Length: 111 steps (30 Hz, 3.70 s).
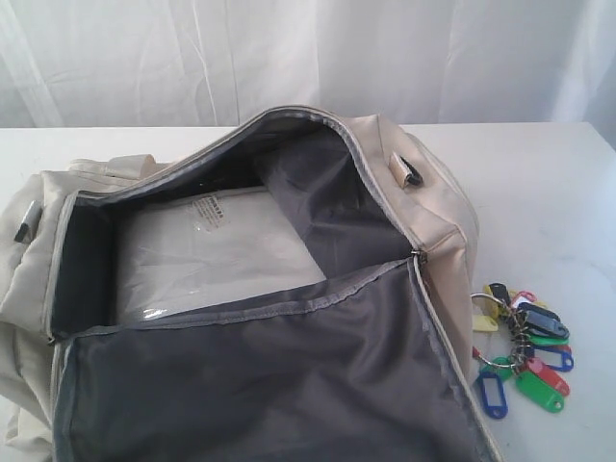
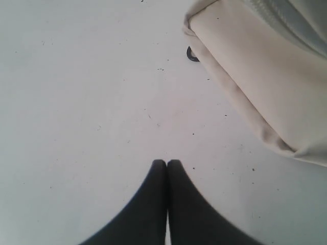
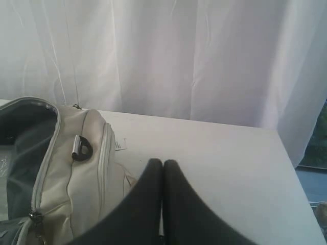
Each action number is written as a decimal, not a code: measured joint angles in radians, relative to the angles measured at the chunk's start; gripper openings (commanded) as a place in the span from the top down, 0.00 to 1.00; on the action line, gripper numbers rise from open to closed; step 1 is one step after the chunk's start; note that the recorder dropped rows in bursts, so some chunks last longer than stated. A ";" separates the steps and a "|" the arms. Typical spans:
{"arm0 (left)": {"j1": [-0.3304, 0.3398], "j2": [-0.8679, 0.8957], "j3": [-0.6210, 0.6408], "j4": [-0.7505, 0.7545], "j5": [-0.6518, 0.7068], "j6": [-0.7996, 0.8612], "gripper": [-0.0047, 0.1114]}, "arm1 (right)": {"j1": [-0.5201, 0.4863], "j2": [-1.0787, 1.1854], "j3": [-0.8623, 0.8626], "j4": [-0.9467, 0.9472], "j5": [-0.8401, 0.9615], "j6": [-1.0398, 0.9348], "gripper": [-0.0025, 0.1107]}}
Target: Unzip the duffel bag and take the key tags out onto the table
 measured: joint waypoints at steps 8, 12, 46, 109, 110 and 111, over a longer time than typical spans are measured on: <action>0.000 0.000 0.000 0.000 0.000 0.000 0.96 | 0.000 0.000 0.000 0.000 0.000 0.000 0.98; 0.000 -0.002 0.000 0.000 -0.003 0.000 0.96 | 0.000 0.000 0.000 0.000 0.000 0.000 0.98; 0.000 -0.002 0.025 -0.301 -0.298 0.000 0.96 | 0.000 0.000 0.000 0.000 0.000 -0.001 0.98; 0.036 -0.002 0.027 -0.302 -0.224 0.000 0.96 | 0.000 0.000 0.000 0.000 0.000 -0.002 0.98; 0.036 -0.002 0.027 -0.302 -0.224 0.000 0.96 | 0.000 -0.002 0.000 0.000 0.000 -0.002 0.98; 0.036 -0.002 0.027 -0.302 -0.224 0.000 0.96 | -0.006 -0.002 0.000 0.000 0.002 -0.002 0.98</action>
